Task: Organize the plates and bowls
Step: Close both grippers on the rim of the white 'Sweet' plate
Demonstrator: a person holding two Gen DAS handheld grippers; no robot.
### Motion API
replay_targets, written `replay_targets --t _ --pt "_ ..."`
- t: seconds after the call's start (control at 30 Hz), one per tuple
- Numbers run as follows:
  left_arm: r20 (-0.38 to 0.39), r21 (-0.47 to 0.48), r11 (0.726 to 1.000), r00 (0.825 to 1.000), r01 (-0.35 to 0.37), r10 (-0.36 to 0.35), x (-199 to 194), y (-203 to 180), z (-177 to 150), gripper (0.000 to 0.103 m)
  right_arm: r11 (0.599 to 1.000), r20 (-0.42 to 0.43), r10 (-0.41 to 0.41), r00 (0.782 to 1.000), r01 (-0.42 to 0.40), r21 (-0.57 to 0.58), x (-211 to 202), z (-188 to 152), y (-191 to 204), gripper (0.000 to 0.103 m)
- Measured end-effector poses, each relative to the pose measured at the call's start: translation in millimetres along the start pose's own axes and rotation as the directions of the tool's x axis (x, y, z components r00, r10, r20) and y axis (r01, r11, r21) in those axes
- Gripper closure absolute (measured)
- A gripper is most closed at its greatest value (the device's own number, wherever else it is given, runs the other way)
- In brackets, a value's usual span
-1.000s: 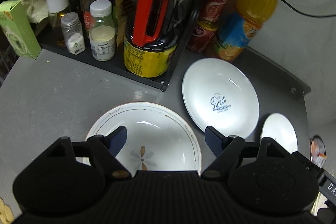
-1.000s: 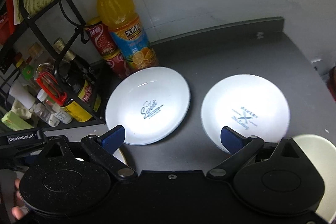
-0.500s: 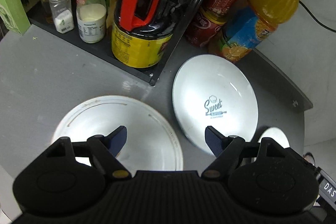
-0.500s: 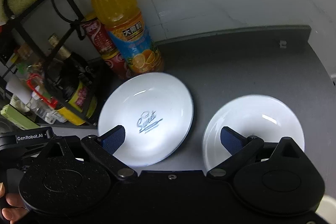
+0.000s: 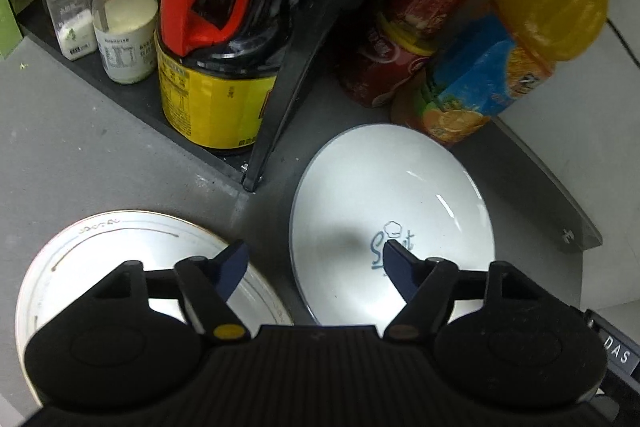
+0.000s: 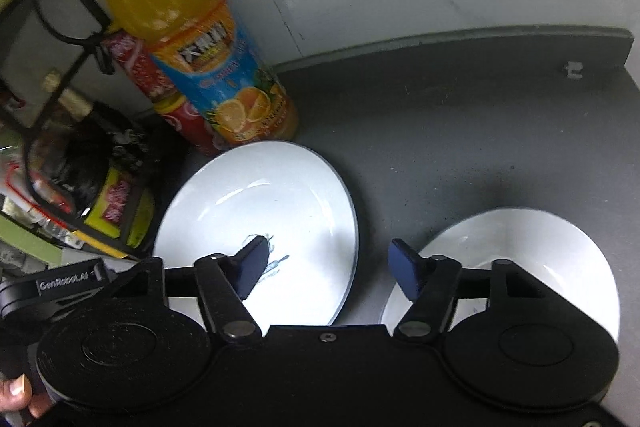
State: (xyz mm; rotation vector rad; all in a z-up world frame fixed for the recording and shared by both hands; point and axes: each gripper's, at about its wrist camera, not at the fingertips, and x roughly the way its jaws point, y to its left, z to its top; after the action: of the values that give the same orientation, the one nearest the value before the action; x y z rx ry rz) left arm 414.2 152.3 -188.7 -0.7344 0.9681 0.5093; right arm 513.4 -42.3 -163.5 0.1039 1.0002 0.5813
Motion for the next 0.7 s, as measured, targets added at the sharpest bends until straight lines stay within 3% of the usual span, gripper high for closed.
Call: replay_targets --t 0.07,0.3,0.37,0.6,0.7 --pt "-0.007 -0.023 1.000 1.000 0.008 -0.008 9 4 2 0.043 1.000 -0.013 -0.001 1.000 0.001 0.013 10 2 -3 0.046" --pt "-0.034 -0.031 1.000 0.999 0.004 -0.005 34 5 5 0.057 1.000 -0.055 -0.007 0.998 0.009 0.020 38 5 -11 0.056" --pt "-0.048 -0.034 0.999 0.999 -0.001 -0.001 41 5 6 0.065 0.999 -0.070 -0.010 0.998 0.012 0.032 44 4 -14 0.060" --pt "-0.080 -0.071 0.997 0.997 0.008 -0.013 61 7 5 0.079 1.000 -0.072 -0.024 0.997 0.025 0.012 54 -1 -19 0.067" --pt "-0.080 -0.096 0.995 0.997 0.010 -0.018 63 11 5 0.084 0.999 -0.089 0.003 0.996 0.000 0.033 59 2 -22 0.075"
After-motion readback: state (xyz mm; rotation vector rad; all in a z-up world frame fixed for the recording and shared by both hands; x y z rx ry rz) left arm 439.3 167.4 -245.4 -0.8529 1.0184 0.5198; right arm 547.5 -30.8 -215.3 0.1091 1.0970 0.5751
